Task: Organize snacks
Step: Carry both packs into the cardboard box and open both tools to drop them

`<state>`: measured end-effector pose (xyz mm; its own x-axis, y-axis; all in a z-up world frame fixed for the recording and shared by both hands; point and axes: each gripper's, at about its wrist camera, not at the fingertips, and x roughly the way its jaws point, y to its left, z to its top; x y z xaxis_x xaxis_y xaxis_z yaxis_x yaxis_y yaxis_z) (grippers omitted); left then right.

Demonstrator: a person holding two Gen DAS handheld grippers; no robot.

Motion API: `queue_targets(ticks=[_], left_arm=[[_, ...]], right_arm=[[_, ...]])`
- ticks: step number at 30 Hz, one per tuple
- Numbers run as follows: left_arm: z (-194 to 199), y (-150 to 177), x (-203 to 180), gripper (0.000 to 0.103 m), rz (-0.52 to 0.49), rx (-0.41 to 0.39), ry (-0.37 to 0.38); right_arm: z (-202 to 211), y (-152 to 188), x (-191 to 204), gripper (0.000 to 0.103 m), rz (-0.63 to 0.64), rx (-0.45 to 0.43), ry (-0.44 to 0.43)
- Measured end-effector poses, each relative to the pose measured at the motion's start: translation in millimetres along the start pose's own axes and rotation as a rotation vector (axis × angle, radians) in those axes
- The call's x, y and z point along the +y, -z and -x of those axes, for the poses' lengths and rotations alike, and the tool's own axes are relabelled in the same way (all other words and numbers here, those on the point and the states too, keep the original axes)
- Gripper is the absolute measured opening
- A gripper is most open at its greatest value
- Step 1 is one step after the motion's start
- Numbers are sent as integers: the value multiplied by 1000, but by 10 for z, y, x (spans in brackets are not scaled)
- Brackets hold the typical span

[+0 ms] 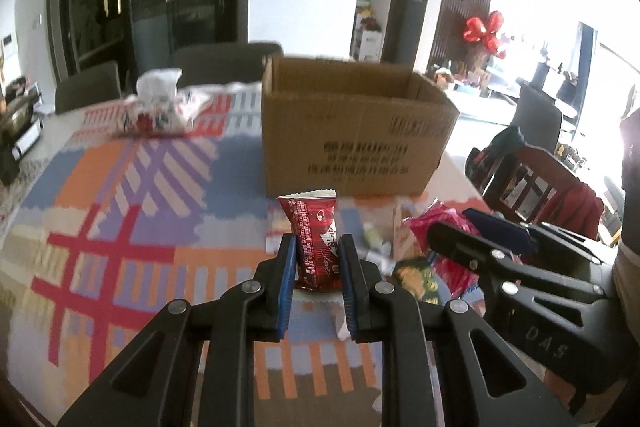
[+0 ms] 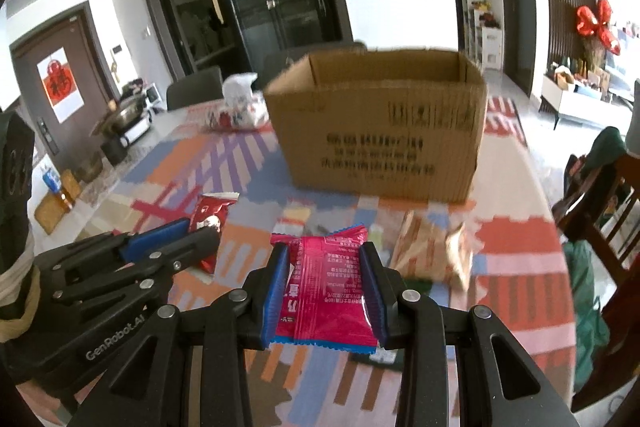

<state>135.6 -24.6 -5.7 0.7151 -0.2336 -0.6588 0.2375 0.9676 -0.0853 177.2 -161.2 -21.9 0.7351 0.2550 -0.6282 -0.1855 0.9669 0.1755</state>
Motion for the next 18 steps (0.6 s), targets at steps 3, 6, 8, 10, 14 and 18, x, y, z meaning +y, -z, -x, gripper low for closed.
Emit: queue_targets(ticks=[3, 6, 8, 10, 14, 18], left_arm=[[62, -175, -44, 22, -29, -37, 8], [94, -358, -62, 22, -51, -65, 7], [112, -484, -70, 22, -64, -84, 5], [122, -586, -71, 22, -72, -95, 4], [114, -803, -74, 22, -92, -108, 14], [73, -993, -76, 22, -111, -118, 15]], right_arm=[[62, -169, -25, 37, -3, -37, -4], [96, -332, -53, 37, -4, -61, -7], [123, -466, -67, 37, 0, -82, -6], [138, -578, -75, 37, 8, -97, 0], [159, -807, -81, 37, 28, -124, 6], [148, -1016, -100, 37, 43, -135, 10]])
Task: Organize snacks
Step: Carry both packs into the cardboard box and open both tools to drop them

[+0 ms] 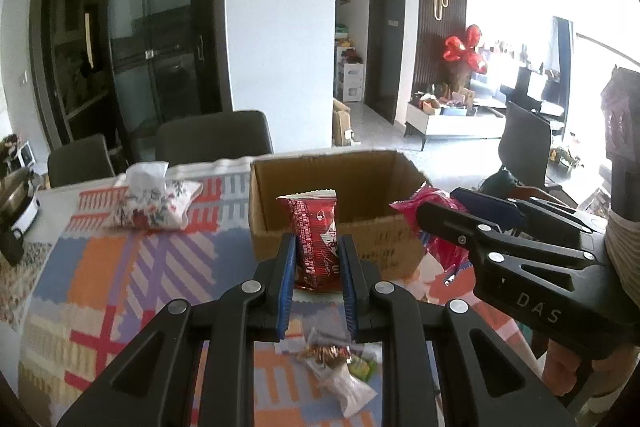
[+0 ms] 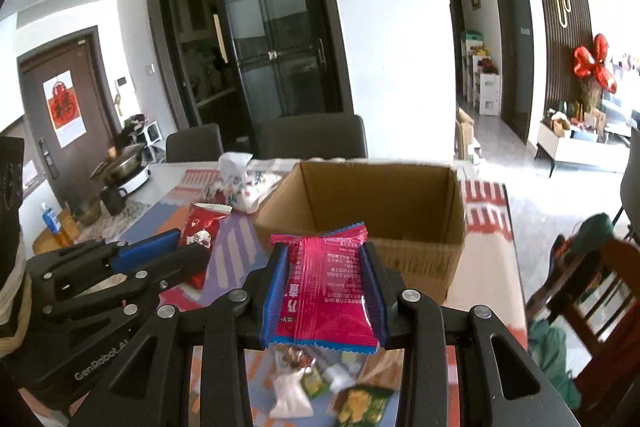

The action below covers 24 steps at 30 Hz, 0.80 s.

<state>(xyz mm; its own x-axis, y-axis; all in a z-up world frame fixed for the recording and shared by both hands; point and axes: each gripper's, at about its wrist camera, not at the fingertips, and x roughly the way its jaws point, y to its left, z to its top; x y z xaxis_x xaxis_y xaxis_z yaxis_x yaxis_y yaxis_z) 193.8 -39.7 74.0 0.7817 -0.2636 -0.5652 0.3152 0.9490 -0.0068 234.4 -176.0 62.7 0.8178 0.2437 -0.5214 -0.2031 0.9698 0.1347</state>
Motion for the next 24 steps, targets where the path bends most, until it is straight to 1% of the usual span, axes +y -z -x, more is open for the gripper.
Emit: queue_targets(ticks=[6, 13, 16, 20, 24], left_arm=[[-159, -256, 13, 22, -21, 6, 10], [-521, -497, 78, 22, 4, 74, 46], [-687, -571, 106, 22, 15, 111, 68], [-875, -641, 107, 22, 17, 146, 64], [-1066, -692, 119, 22, 21, 173, 75]], right_arm=[[-137, -266, -69, 37, 23, 7, 6], [-336, -546, -178, 37, 33, 33, 9], [-430, -611, -236, 37, 41, 53, 15], [-603, -646, -306, 37, 38, 89, 22], [-783, -670, -423, 37, 11, 124, 27]])
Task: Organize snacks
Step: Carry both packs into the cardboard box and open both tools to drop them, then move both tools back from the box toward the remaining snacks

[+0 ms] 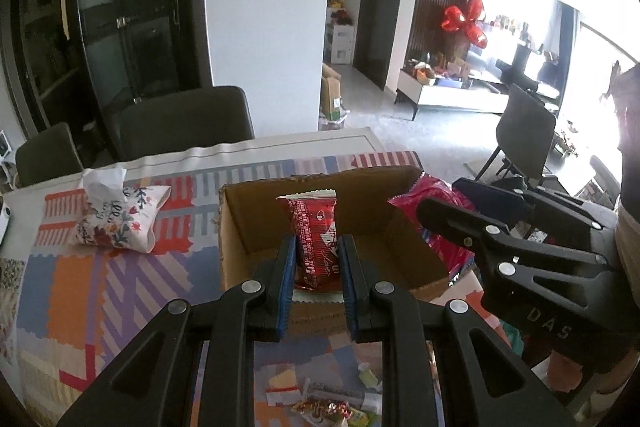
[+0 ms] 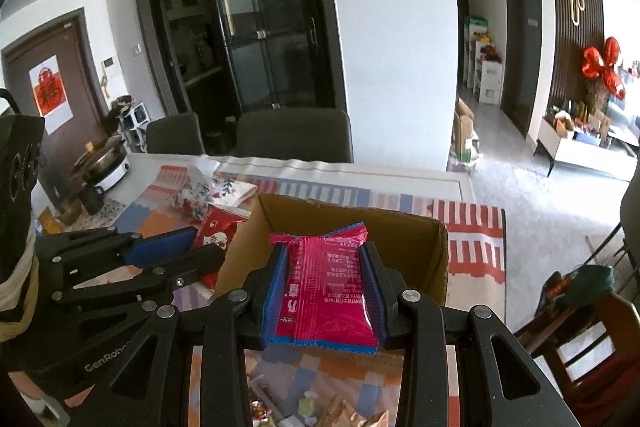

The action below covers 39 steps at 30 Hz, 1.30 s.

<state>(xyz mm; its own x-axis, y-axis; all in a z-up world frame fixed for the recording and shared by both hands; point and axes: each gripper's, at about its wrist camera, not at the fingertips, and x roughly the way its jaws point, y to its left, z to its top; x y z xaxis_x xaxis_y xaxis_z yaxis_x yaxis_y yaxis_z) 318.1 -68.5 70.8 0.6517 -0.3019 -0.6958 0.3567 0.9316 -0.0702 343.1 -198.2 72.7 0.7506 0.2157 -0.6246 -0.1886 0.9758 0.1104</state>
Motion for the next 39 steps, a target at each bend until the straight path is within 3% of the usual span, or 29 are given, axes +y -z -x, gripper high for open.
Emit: queue_targets(ticks=[2, 3, 4, 5, 12, 23, 39], left_arm=[[-77, -43, -10, 25, -24, 0, -12], [-89, -45, -7, 37, -24, -3, -33], [-83, -46, 5, 43, -14, -12, -52], [-66, -40, 22, 48, -4, -21, -58], [202, 179, -32, 52, -10, -43, -125], [621, 672, -150, 57, -19, -78, -129], [665, 1490, -256, 57, -25, 21, -70]], right_arm=[[-70, 24, -47, 37, -9, 12, 15], [-118, 16, -71, 41, -17, 18, 22], [-141, 3, -102, 54, -24, 26, 25], [-159, 11, -135, 57, -39, 31, 39], [17, 211, -95, 57, -18, 13, 73], [505, 615, 48, 57, -47, -6, 125], [595, 1368, 211, 57, -68, 86, 94]])
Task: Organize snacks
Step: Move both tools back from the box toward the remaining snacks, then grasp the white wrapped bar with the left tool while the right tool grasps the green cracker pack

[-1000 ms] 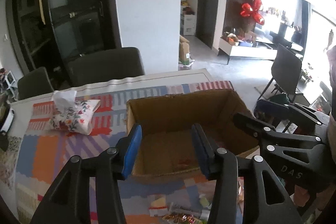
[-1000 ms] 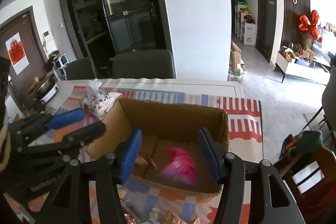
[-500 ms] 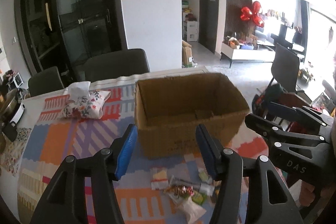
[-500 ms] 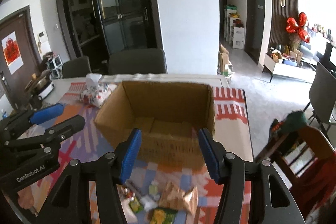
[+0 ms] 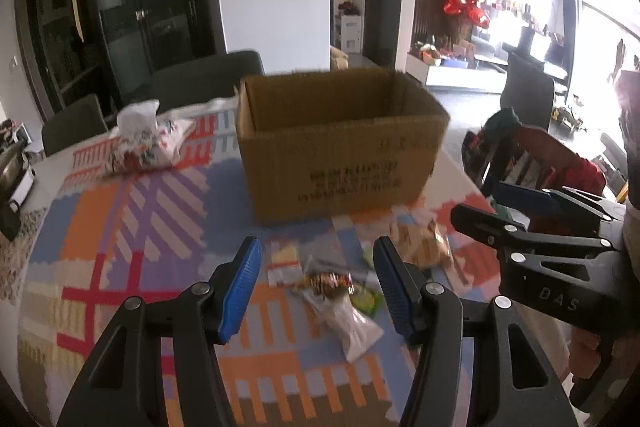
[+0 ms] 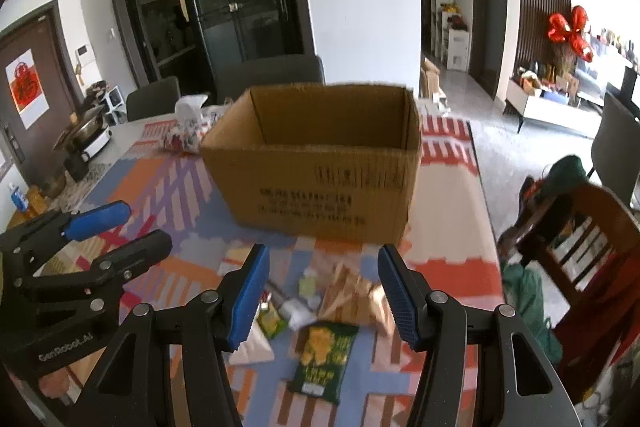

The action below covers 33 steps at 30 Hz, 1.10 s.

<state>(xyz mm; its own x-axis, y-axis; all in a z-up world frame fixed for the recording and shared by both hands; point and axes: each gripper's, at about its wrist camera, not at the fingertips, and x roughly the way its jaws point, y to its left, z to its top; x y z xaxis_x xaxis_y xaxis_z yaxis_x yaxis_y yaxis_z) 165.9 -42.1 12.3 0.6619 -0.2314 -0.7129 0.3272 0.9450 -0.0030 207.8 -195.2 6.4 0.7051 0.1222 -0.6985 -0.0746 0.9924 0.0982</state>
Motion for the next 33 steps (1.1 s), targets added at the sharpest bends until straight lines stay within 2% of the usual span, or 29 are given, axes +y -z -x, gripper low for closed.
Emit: queue_targets(ticks=[16, 21, 33], left_arm=[[-415, 632, -21, 57, 66, 164, 67], [-559, 718, 4, 56, 86, 189, 103], [-825, 793, 40, 53, 131, 226, 133]], right_arm=[[-375, 646, -16, 57, -36, 169, -1], [-518, 775, -36, 57, -47, 220, 5], [-811, 893, -79, 57, -81, 290, -6]])
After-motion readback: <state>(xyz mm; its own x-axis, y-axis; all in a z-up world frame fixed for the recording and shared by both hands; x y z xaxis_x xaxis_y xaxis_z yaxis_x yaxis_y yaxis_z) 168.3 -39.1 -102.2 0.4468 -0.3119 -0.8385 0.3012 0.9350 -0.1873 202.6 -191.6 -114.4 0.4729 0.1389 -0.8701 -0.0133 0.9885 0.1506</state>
